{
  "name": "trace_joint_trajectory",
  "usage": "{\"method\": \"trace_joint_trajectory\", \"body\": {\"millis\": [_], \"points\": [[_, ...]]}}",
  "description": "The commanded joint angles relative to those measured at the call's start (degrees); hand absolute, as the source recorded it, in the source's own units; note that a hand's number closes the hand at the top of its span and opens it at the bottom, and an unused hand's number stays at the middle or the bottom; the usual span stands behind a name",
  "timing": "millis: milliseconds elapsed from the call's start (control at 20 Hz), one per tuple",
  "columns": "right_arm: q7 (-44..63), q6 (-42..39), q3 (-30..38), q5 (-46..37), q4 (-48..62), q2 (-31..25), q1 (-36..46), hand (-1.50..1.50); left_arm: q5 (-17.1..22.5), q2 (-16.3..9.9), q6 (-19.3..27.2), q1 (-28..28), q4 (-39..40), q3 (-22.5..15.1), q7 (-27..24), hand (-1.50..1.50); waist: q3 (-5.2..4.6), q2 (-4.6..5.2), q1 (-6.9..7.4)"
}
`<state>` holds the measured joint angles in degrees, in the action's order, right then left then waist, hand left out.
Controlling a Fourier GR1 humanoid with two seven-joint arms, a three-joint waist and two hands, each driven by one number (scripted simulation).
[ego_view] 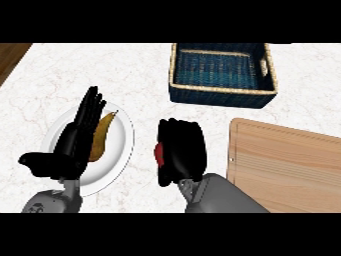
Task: Pick the tomato from the cutting board and place it in the basket
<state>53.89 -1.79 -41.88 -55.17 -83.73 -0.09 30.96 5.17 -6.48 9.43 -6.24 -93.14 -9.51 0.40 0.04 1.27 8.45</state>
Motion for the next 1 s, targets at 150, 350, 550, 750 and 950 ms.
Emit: {"method": "trace_joint_trajectory", "body": {"millis": [150,350,550,750,950], "points": [[6.9,17.1,-5.7,8.9,-4.3,0.1,13.7,1.5,-0.9,1.0,0.9,0.1,1.1,-0.8,0.5,0.0,-0.07,-0.93,-1.19],[12.3,22.3,-6.7,12.4,-5.2,0.1,23.7,1.5,-0.5,0.4,1.3,-0.2,2.1,1.5,-0.6,0.0,-0.18,-1.17,-2.78],[18.1,23.8,-4.9,16.5,-4.6,0.1,32.7,1.5,0.5,-0.5,1.6,-0.7,0.3,3.0,2.6,0.0,-0.2,-1.51,-3.66],[21.7,23.2,-2.3,19.2,-1.5,0.1,38.3,1.5,-0.4,0.1,1.7,0.9,1.3,2.5,0.0,0.0,-0.21,-1.55,-5.19],[26.2,18.0,0.7,19.5,1.8,0.1,42.7,1.5,1.4,-0.9,0.1,4.0,2.0,4.5,-2.8,0.0,-0.26,-1.76,-6.2]]}}
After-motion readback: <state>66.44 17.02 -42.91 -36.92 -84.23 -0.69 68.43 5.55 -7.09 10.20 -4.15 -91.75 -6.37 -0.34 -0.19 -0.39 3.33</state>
